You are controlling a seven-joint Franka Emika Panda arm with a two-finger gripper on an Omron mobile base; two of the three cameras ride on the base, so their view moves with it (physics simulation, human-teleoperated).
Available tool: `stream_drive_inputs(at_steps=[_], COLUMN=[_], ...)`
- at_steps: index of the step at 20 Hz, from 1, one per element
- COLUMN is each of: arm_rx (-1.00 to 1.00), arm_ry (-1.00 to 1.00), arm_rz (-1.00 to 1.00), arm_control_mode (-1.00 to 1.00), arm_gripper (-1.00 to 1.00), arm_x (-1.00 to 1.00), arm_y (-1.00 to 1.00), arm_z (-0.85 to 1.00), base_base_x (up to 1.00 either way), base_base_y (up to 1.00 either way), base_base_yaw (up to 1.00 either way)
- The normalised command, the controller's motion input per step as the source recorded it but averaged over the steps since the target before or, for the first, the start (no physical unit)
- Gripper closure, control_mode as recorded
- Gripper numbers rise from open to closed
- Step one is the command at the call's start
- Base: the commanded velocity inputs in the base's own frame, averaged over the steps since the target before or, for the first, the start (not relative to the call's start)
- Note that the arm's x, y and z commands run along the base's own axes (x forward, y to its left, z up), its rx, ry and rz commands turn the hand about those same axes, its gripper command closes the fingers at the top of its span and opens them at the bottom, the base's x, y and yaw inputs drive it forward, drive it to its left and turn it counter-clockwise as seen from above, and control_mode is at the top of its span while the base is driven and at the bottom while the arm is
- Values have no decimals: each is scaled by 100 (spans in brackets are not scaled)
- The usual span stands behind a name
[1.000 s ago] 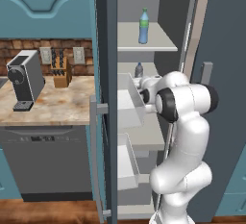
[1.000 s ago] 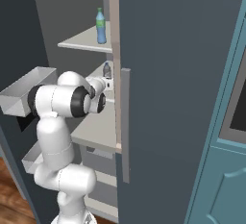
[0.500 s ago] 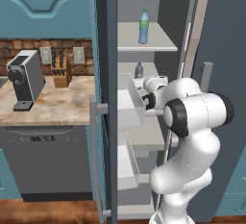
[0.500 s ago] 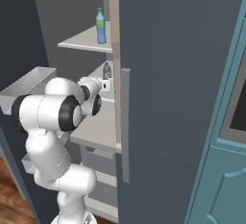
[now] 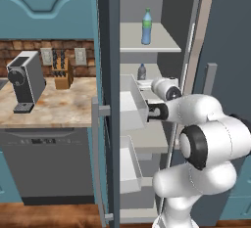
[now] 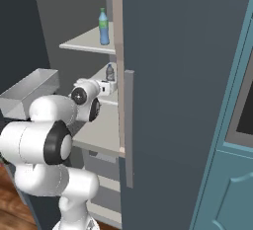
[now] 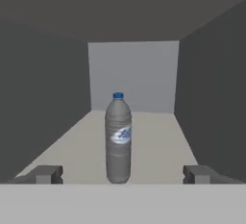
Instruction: Take the bottled waters from the counter and place them in the freezer to freeze. Close the freezer door after placing the bottles.
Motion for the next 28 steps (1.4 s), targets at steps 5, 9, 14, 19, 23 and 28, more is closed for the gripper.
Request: stream_drive_inputs(at_steps=[5,9,14,19,23,28], arm_rx=[3,0,0,0,0,0], arm_ry=[13,21,23,24,18,4], arm_rz=[0,0,0,0,0,0], arm_control_mode=[-100,-100,-100,-100,-100,-100], arm_gripper=[-100,-100,-100,-100,-100,-100], arm_x=[-53,-50,-51,-52,-64,-75], arm_y=[-3,0,0,0,0,0], arm_z=[23,16,23,8,0,0], base_base_x=[0,0,0,0,0,0], base_base_y=[0,0,0,0,0,0], base_base_yaw=[0,0,0,0,0,0])
